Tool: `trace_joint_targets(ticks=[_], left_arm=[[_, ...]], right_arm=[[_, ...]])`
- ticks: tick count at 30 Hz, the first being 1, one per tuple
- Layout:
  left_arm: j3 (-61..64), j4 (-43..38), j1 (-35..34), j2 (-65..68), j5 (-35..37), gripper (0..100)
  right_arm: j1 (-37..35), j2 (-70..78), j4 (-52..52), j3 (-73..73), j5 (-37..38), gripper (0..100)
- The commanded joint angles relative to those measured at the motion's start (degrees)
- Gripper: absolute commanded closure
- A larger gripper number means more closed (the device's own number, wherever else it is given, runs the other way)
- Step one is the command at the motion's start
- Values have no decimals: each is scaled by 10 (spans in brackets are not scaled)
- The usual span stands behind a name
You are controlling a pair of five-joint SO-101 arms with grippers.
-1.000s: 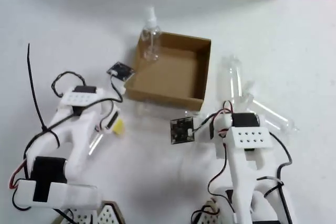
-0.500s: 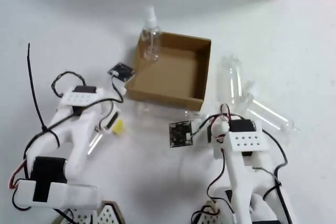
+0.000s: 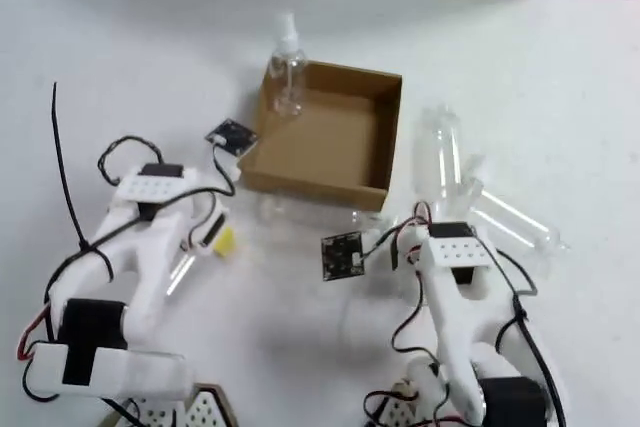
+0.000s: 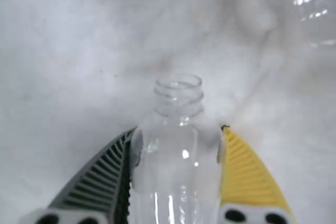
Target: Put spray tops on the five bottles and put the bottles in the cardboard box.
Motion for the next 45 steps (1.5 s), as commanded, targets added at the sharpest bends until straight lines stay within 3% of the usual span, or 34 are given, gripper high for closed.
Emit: trace_joint_targets(ticks=[1,4,7,10,13,20,26,31,36,45], left_arm=[[-27,-13,-5,-7,-7,980],[-27,-13,-5,-7,-8,980],[-27,-13,-5,-7,-8,980],[-27,-13,-5,-7,-8,980],[-27,-13,-5,-7,-8,980],[-27,-13,-5,-7,-8,980],[-27,-13,-6,-7,-8,980],[-27,-13,-6,-7,-8,980],[-27,-15,-5,-7,-5,980],[-24,-14,-9,-64,31,980]], right_arm=[[1,12,-16,-11,6,865],[3,14,-16,-25,4,984],[27,13,-13,-62,-15,974],[54,13,1,-132,-91,981],[73,13,49,-236,-193,982],[95,13,172,-462,-519,982],[89,12,291,-536,-652,981],[98,12,389,-627,-707,981],[107,-19,478,-717,-714,981],[103,-205,476,-578,-713,982]])
